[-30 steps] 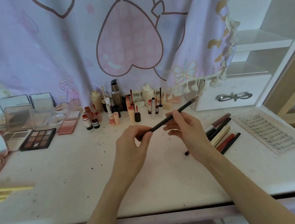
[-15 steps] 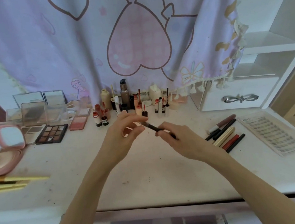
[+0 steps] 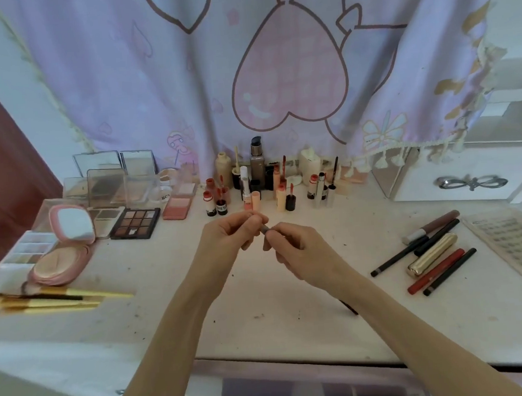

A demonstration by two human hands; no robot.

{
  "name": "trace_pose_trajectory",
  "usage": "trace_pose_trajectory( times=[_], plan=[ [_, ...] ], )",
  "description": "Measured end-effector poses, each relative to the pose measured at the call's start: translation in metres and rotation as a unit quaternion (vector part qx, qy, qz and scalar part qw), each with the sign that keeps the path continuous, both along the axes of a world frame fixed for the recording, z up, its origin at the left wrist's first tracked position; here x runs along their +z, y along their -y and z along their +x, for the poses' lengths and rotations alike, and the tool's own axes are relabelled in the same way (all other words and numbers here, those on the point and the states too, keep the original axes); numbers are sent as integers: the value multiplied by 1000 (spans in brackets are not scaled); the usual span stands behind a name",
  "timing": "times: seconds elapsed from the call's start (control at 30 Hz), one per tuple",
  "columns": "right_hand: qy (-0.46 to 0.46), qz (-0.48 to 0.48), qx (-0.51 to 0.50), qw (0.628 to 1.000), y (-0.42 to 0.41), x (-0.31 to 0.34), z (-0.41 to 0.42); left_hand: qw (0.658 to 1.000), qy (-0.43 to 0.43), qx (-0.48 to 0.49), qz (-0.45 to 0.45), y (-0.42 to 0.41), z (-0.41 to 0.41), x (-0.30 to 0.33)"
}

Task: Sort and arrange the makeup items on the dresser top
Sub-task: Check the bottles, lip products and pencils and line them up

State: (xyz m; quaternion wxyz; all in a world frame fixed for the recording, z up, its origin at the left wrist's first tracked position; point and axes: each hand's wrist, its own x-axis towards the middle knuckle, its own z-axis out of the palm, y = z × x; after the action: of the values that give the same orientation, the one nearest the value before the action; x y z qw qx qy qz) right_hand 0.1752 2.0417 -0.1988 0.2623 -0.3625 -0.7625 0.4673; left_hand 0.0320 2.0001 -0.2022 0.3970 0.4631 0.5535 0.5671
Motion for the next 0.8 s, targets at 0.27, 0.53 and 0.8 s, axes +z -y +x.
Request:
trace_pose_trajectory(
  times=[0.27,0.53,0.8],
  plan=[
    [29,-106,-38,993,3,-9,-38,992,20,126,-9,-6,-48,3],
    [69,-204,-85,973,-4,-2,-82,915,-271,141,-262,-1,-108,-13],
    [113,-88,-77,987,-8,-16,-141,891,-318,186,-265,0,-125,-22]
  ],
)
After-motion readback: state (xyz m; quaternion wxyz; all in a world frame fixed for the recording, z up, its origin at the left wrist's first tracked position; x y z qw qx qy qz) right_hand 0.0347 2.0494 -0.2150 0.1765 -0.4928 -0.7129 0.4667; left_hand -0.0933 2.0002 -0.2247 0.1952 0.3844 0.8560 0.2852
